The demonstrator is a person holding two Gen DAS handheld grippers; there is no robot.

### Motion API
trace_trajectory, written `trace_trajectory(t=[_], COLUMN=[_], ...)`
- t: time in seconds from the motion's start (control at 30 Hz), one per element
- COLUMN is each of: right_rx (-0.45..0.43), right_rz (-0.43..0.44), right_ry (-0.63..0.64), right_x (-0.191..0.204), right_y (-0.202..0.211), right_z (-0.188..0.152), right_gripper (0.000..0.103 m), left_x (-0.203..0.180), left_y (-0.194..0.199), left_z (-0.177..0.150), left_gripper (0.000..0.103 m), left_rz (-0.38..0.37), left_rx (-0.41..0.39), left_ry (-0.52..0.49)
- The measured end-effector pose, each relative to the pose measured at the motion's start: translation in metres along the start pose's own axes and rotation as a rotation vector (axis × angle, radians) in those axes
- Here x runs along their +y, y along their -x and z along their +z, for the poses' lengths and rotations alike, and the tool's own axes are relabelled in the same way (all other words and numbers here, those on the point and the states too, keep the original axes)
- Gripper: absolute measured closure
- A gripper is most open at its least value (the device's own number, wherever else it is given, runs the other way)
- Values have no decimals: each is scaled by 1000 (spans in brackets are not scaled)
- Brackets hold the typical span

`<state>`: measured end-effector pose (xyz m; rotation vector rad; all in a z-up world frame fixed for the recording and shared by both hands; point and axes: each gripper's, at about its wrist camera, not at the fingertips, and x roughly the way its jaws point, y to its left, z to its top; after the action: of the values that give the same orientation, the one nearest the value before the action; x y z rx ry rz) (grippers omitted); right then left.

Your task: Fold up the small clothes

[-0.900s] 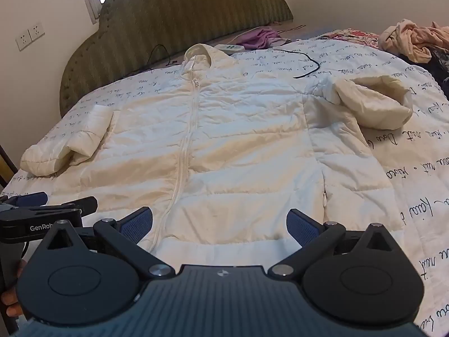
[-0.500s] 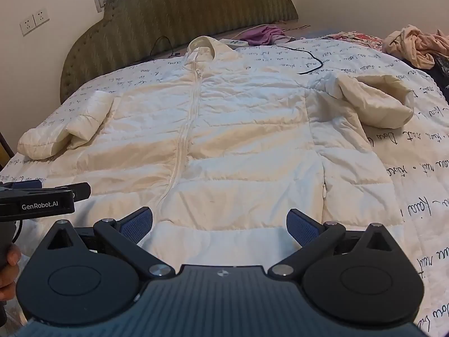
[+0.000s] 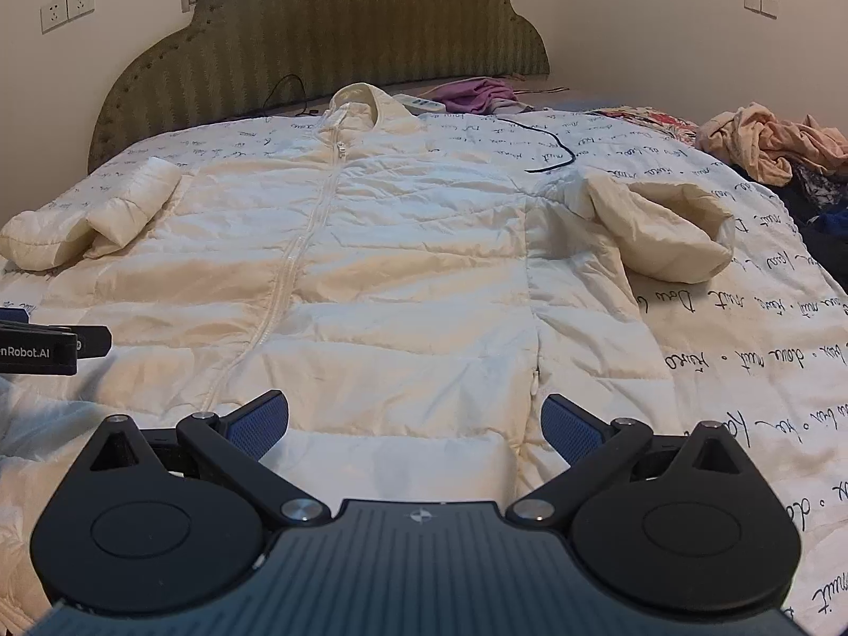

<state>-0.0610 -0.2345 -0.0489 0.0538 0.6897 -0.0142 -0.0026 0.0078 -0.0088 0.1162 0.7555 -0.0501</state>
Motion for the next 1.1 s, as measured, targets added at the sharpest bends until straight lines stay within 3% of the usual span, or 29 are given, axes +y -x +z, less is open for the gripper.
trace_trajectory(t=[0.33,0.83,1.1], right_rx=[-17,-38,-96], right_rz=[84,69,60], right_ry=[-15,-8,99], right_x=[13,6,5], right_y=[8,7,9], right_z=[-1,0,19], right_gripper=[0,0,0], left_x=[-11,-19,-28], left_y=[1,-5,-15], left_z=[-4,2,15], left_gripper=[0,0,0], left_rz=[4,20,31], left_rx=[4,11,11], left_ry=[-21,-35,-44])
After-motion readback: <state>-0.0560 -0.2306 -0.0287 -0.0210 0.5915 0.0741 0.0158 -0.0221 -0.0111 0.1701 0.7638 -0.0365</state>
